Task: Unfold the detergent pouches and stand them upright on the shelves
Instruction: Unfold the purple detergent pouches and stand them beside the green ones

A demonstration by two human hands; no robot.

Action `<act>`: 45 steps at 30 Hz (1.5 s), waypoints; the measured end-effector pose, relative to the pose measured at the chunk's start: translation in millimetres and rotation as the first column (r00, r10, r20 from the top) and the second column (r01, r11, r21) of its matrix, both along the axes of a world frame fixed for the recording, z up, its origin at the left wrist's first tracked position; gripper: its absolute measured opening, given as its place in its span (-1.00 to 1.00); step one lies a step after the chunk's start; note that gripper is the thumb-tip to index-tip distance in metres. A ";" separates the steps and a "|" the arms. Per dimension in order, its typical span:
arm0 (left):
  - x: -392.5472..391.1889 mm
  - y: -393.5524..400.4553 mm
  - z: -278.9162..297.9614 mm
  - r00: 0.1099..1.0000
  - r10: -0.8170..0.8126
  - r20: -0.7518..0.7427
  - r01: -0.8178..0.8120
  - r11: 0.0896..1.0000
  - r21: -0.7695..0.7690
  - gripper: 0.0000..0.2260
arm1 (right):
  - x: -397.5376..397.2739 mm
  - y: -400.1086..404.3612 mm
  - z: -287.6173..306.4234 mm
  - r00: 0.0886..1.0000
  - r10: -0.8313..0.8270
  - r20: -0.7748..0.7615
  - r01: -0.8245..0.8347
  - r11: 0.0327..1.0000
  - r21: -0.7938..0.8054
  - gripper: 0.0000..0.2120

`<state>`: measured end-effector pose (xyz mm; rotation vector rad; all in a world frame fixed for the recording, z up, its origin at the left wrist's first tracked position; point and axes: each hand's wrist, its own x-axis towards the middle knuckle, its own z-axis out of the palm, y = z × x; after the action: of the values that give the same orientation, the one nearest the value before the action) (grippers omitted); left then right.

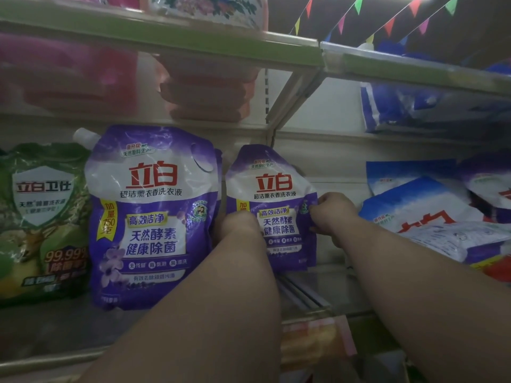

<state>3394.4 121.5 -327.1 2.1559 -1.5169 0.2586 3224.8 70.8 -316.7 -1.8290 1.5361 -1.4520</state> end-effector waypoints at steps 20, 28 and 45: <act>-51.0 30.4 4.2 0.477 -0.165 -0.863 -0.368 0.855 -0.366 -0.12 | -33.2 34.2 1.5 0.996 -0.062 -0.058 0.062 0.998 0.012 -0.64; -77.1 55.6 0.0 0.610 -0.298 -0.734 -0.217 0.828 -0.516 -0.22 | -47.9 68.9 -2.0 0.997 -0.046 0.067 0.053 0.993 -0.109 -0.58; -181.0 87.4 -28.5 0.537 -0.707 -0.459 0.376 0.688 -0.621 -0.35 | -129.6 141.1 -28.4 0.981 -0.140 0.138 0.167 0.964 -0.208 -0.52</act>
<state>3213.5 208.9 -355.7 1.0753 -1.4105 -0.3524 3095.2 211.9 -345.1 -1.7308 1.5395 -1.8348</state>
